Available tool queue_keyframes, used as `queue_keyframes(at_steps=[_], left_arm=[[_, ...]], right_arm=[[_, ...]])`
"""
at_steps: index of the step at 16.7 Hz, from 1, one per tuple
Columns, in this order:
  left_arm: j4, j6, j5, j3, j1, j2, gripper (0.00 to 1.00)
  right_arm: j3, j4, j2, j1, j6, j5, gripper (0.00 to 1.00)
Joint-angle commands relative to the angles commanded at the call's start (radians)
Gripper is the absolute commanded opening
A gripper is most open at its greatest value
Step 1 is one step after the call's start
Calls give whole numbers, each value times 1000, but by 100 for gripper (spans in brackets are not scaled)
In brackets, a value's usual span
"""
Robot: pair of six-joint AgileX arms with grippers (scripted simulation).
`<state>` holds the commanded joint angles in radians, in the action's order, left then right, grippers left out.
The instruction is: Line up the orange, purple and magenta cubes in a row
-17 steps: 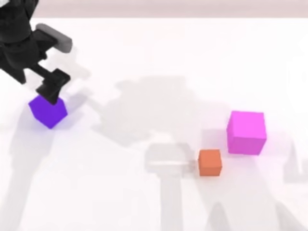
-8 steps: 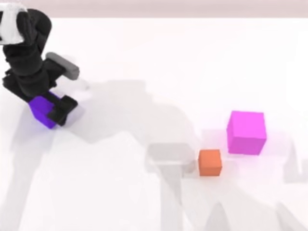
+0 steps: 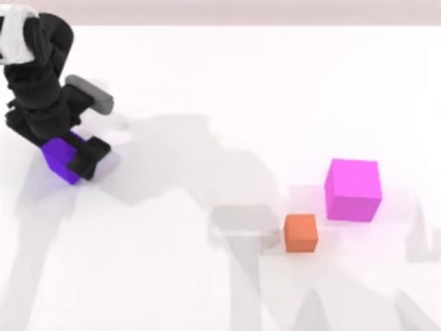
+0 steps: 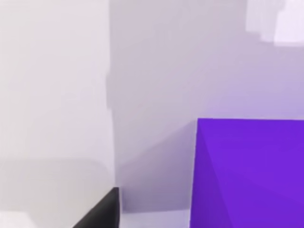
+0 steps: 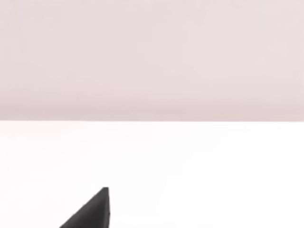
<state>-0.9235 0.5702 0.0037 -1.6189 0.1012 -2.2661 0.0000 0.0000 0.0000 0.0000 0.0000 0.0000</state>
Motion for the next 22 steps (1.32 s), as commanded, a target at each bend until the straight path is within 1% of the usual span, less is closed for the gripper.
queue_keyframes(at_steps=[9,10,17,18,20,22], left_arm=[[0,0,0,0,0,0,2],[0,0,0,0,0,0,0],[0,0,0,0,0,0,0],[-11,-5,10,-4,3,23,0],[-28,-4,11,-19,3,28,0],[-80,-3,12,-60,0,44,0]], right_arm=[[0,0,0,0,0,0,100],[0,0,0,0,0,0,100],[0,0,0,0,0,0,100],[0,0,0,0,0,0,100],[0,0,0,0,0,0,100],[0,0,0,0,0,0,100]])
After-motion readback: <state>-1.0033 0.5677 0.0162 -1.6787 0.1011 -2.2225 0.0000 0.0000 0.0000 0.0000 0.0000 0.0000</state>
